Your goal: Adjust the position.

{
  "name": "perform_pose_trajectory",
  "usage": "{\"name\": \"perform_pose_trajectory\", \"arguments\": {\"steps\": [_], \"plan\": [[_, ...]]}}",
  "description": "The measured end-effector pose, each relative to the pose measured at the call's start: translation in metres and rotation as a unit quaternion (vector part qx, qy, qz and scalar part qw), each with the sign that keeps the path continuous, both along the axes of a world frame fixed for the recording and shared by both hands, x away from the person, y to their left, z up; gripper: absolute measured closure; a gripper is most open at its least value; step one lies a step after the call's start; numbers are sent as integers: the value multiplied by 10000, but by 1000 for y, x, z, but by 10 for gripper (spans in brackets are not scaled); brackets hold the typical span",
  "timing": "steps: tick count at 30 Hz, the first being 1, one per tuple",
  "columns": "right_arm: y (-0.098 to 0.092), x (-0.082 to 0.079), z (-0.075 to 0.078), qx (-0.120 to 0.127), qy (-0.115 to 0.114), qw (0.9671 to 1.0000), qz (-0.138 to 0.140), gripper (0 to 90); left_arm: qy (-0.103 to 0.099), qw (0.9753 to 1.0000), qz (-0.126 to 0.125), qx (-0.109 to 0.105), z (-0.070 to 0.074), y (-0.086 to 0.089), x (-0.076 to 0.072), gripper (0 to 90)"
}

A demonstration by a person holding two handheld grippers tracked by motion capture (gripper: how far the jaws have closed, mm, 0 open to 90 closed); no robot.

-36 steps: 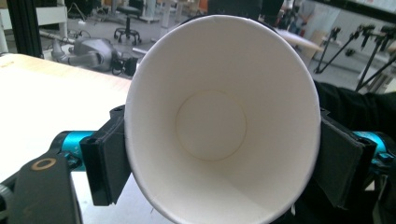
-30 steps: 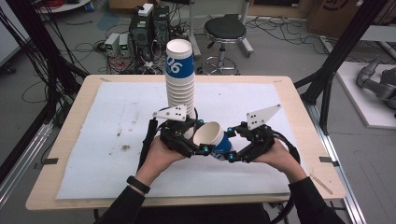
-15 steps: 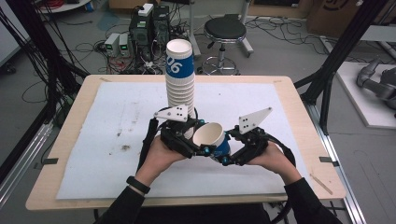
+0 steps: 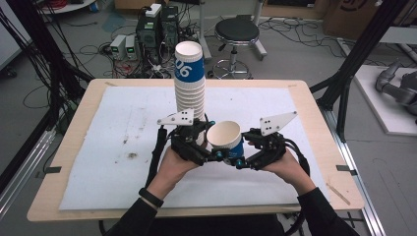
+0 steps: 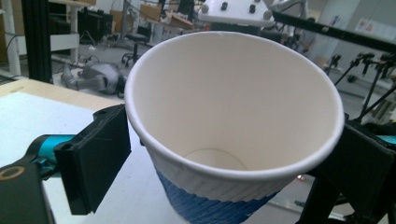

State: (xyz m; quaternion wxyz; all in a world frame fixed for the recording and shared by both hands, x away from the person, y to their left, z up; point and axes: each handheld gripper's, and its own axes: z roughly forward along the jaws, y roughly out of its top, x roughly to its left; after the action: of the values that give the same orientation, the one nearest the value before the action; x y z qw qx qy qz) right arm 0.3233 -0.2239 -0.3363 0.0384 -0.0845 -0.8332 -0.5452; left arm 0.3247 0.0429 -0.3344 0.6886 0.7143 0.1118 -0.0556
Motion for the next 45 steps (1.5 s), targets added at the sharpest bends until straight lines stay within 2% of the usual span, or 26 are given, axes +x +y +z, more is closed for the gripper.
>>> {"name": "perform_pose_trajectory", "arguments": {"steps": [5, 7, 9, 16, 22, 26, 29, 32, 37, 45], "plan": [[2, -1, -1, 32, -32, 10000, -1, 290, 93, 9996, -81, -234, 0, 1, 0, 88], [3, -1, -2, 80, -29, 10000, -17, 291, 72, 9995, -103, -294, 0, 2, 0, 137], [4, -1, -2, 87, -20, 10000, -29, 291, 41, 9995, -100, -283, 0, 2, 0, 173], [4, -1, -3, 76, -32, 10000, -26, 289, -20, 9998, -77, -206, 1, 3, 0, 194], [5, -3, -2, -51, -119, 9999, -86, 258, -133, 9999, 3, 86, 5, 5, -1, 204], [5, -3, -2, -64, -114, 9999, -110, 228, -186, 9997, 54, 179, 7, 7, -1, 207], [6, -3, -2, -54, -90, 9999, -132, 215, -318, 9985, 117, 437, 9, 7, -2, 212], [7, -4, -2, -48, -100, 9998, -182, 210, -412, 9973, 148, 595, 11, 6, -3, 213], [11, -5, -6, 101, -95, 9996, -261, 206, -552, 9943, 199, 895, 15, 2, -7, 215], [14, -5, -10, 349, -44, 9988, -335, 209, -558, 9936, 208, 963, 15, -1, -8, 215]]}}
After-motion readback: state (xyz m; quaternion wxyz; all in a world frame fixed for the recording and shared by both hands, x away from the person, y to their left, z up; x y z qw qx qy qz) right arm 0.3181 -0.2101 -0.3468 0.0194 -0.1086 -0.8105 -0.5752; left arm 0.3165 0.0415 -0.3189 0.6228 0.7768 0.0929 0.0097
